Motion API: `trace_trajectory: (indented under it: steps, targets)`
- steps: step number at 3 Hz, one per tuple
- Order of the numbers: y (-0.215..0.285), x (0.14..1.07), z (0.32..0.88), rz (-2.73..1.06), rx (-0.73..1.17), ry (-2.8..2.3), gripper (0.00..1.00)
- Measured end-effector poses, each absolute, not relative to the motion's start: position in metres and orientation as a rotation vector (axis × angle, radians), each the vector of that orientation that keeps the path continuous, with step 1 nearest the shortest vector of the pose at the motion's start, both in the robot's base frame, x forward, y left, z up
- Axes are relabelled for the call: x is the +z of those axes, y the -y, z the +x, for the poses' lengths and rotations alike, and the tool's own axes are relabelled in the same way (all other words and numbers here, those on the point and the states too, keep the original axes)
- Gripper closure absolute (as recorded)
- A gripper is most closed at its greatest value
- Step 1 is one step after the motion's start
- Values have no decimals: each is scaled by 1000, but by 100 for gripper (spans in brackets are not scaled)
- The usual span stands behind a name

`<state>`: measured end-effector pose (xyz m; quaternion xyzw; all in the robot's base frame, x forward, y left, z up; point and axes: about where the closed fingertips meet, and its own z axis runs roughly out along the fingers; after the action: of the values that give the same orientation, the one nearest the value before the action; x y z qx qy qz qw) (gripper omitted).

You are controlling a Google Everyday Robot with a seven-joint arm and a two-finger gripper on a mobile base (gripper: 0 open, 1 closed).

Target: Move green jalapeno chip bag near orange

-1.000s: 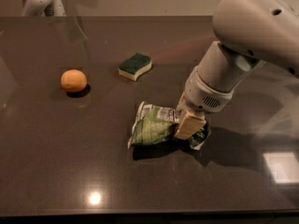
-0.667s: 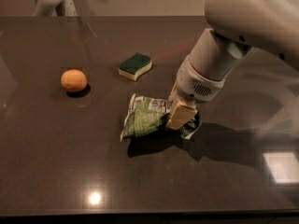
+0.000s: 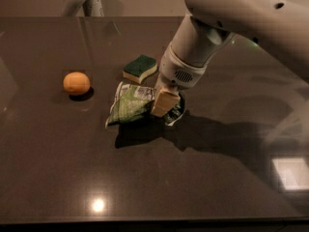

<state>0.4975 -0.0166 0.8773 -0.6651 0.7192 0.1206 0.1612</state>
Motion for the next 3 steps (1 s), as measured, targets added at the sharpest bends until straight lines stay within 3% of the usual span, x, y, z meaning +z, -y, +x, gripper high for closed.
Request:
trace_trajectory:
  steps: [3]
  targets:
    - [-21,872,556,-1842,343,-2043,100]
